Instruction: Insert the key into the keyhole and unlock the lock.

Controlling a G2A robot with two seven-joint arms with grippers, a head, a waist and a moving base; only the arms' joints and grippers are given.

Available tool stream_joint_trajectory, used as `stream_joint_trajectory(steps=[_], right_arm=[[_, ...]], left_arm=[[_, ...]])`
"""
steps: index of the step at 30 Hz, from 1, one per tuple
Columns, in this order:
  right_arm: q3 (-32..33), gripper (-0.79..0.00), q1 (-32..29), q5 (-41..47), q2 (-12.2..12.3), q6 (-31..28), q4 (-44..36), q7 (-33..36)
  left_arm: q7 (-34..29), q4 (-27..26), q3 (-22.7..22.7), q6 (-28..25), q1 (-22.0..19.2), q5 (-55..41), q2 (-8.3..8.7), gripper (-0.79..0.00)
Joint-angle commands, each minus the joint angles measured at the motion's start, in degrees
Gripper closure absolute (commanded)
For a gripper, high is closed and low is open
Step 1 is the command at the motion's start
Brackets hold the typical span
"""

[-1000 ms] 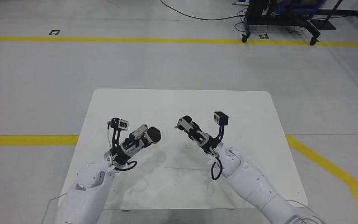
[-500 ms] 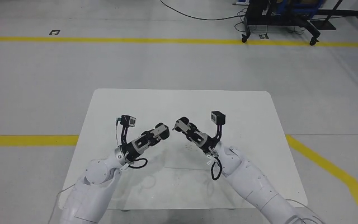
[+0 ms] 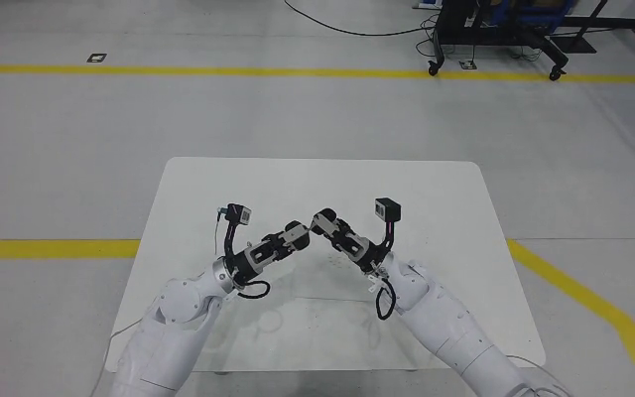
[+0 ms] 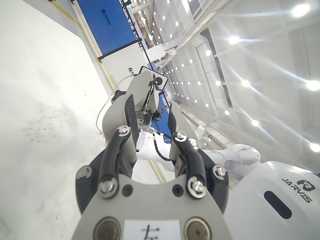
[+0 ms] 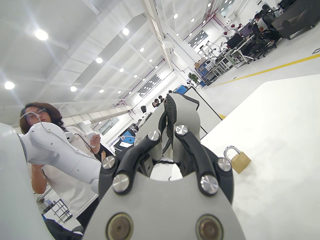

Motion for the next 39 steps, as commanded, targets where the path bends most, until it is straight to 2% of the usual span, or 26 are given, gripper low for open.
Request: stream_joint_trajectory(steps=[1,2,5,17,36,37,39], right_arm=[[0.14,0.0,0.14,-0.16,-0.11,0.04,0.46,0.18],[0.17,0.0,0.21,-0.26,-0.17,0.04,0.64,0.28],[0.22,0.0,0.36,-0.28,-0.37,0.04,1.06,0.47],[0.77,0.0,1.15,0.09,-0.95,0.4,1.81,1.94],[1.26,0.0,0.89,1.21,-1.66,1.28,1.89,4.1],[1.35,0.0,0.83,1.22,-1.68,1.28,1.82,4.12],[1.53,0.0,0.64,1.34,-1.71,1.29,1.63,4.2]], left_arm=[[0.07,0.03,0.14,0.04,-0.17,0.2,0.0,-0.142],[0.06,0.04,0.19,0.08,-0.26,0.35,0.01,-0.123],[0.16,0.06,0.32,0.4,-0.44,0.69,0.04,0.0],[1.58,0.86,0.36,2.37,-1.6,1.1,0.07,0.0],[1.46,1.61,-0.67,0.88,-1.6,-0.36,0.31,0.0],[1.57,1.66,-0.73,0.44,-1.53,-0.8,0.3,-0.015],[1.46,1.94,-0.79,-0.09,-1.4,-1.55,0.3,-0.123]])
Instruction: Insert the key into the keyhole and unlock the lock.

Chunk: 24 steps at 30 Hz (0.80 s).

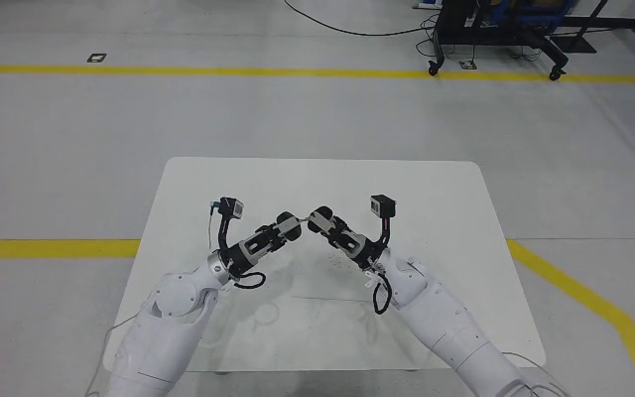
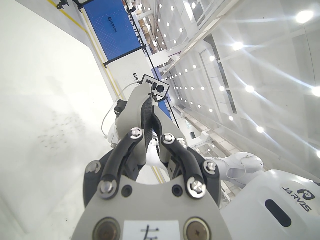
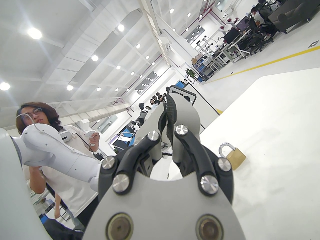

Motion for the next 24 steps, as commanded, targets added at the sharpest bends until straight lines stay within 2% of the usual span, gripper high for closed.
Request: stream_joint_trajectory(steps=[1,7,13,15,17,24], right_arm=[[0.22,0.0,-0.17,0.04,0.0,-0.02,-0.18,0.17],[0.72,0.0,-0.76,-0.09,-0.02,0.25,-0.77,0.73],[0.75,0.0,-1.13,-0.51,-0.16,0.63,-1.22,1.35],[0.77,0.0,-1.16,-0.66,-0.22,0.83,-1.26,1.5],[0.88,0.0,-1.2,-0.72,-0.27,0.84,-1.32,1.48],[1.47,0.0,-1.61,-1.69,-0.41,0.89,-1.63,0.83]], left_arm=[[-0.01,0.34,-0.15,-0.42,0.08,-0.63,0.01,-0.169],[-0.31,0.85,0.36,-1.0,-0.2,-0.63,-0.04,-0.203],[0.45,0.83,1.09,-1.15,-0.89,0.41,-0.18,-0.166],[0.59,0.95,1.37,-1.14,-1.1,0.86,-0.21,-0.139],[0.79,1.19,1.68,-1.05,-1.35,1.31,-0.26,-0.012],[2.71,1.36,2.21,-0.32,-1.84,3.15,-0.39,0.0]])
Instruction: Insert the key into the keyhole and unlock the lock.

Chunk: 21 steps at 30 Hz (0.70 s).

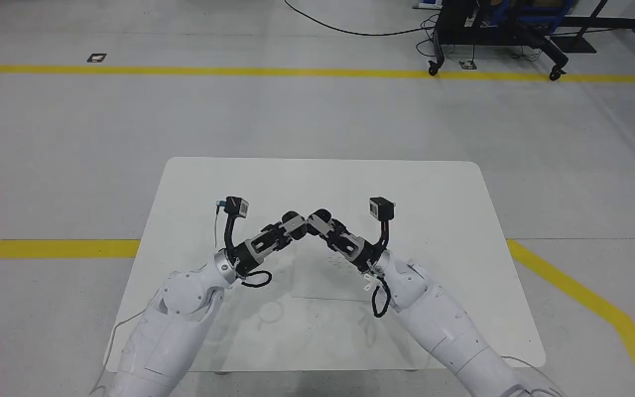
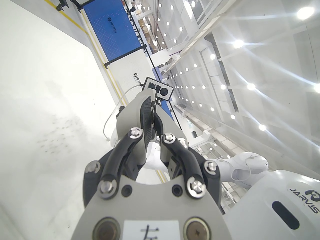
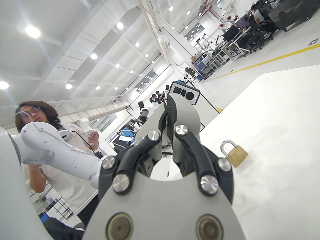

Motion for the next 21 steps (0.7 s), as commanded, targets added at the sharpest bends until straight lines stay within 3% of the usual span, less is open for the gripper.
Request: stream_joint_trajectory(steps=[1,2,3,4,11,19,21], right_arm=[[0.13,0.0,-0.13,-0.24,-0.06,0.13,-0.1,-0.2],[0.18,-0.028,-0.18,-0.35,-0.08,0.14,-0.13,-0.25],[0.22,-0.212,-0.23,-0.4,-0.11,0.17,-0.13,-0.29],[0.22,-0.782,-0.23,-0.4,-0.11,0.17,-0.13,-0.29],[0.22,-0.785,-0.23,-0.4,-0.11,0.17,-0.13,-0.29],[0.22,-0.785,-0.23,-0.4,-0.11,0.17,-0.13,-0.29],[0.07,-0.785,-0.43,-1.1,-0.03,1.42,-0.42,0.68]], left_arm=[[0.52,-0.2,-0.01,0.01,-0.02,0.73,0.0,0.0],[0.72,-0.29,-0.07,0.0,-0.03,0.67,-0.01,0.0],[0.88,-0.35,-0.13,-0.05,-0.02,0.75,0.0,0.0],[1.05,-0.42,-0.23,-0.14,-0.01,0.87,0.01,0.0],[3.47,-2.71,-2.83,-1.22,1.17,0.11,0.28,0.0],[3.47,-2.71,-2.83,-1.22,1.17,0.11,0.28,0.0],[4.9,-3.6,-3.46,-1.43,1.23,4.6,0.43,0.0]])
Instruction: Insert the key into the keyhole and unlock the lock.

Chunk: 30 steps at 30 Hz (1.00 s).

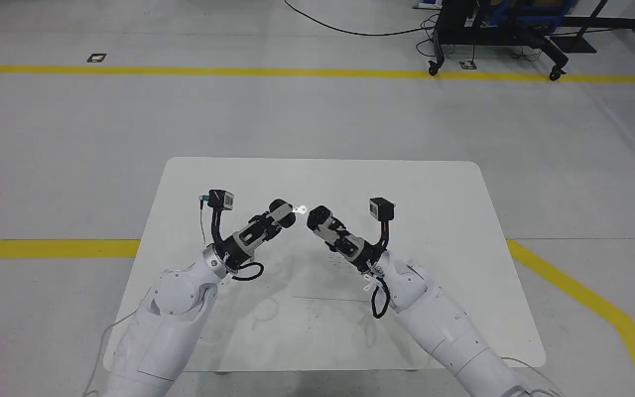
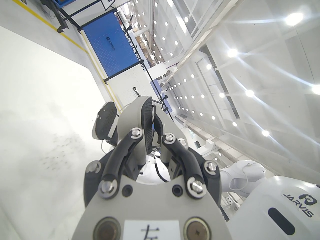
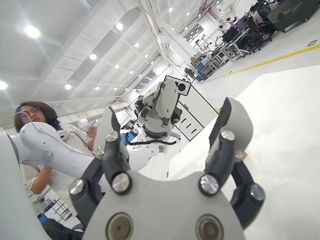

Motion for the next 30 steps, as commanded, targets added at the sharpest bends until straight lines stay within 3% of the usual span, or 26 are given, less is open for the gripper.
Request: stream_joint_trajectory(steps=[1,4,9,10,11,13,16,24,29,30], right_arm=[[0.23,-0.785,-0.06,-1.53,0.36,2.81,-0.31,2.84],[3.32,-0.785,-0.73,-3.96,1.85,3.85,-2.18,8.34],[8.53,-0.785,-3.05,1.8,4.68,5.91,-8.15,21.45],[9.29,-0.72,-3.78,3.74,5.13,6.65,-9.74,23.65],[9.9,-0.388,-4.38,5.36,5.54,7.5,-11.28,25.99],[10.32,-0.357,-5.3,8.1,6.23,10.18,-13.57,31.08],[10.56,-0.382,-5.56,10.16,6.91,13.89,-15.63,36.67],[9.96,-0.329,-5.31,13.05,7.36,14.91,-16.39,39.62],[9.0,-0.215,-4.63,13.8,7.41,14.76,-16.28,40.34],[8.78,-0.154,-4.5,13.94,7.4,14.71,-16.2,40.42]], left_arm=[[1.63,-1.85,-0.91,-1.36,0.3,9.11,0.31,0.0],[4.01,-4.76,-1.7,-2.69,2.58,16.93,0.6,0.0],[2.94,-8.15,-2.89,-4.25,5.83,21.73,1.18,0.0],[2.82,-8.66,-3.31,-4.32,6.21,22.87,1.31,0.0],[3.09,-9.13,-3.82,-4.37,6.57,25.17,1.44,0.0],[3.95,-10.36,-3.6,-5.33,7.81,27.16,1.5,0.0],[4.06,-11.25,-3.59,-6.03,8.91,28.67,1.66,0.0],[6.52,-13.05,-2.75,-6.39,10.27,32.49,1.76,0.0],[7.92,-13.61,-2.49,-6.09,10.61,35.02,1.82,0.0],[8.13,-13.58,-2.32,-6.07,10.59,35.29,1.82,0.0]])
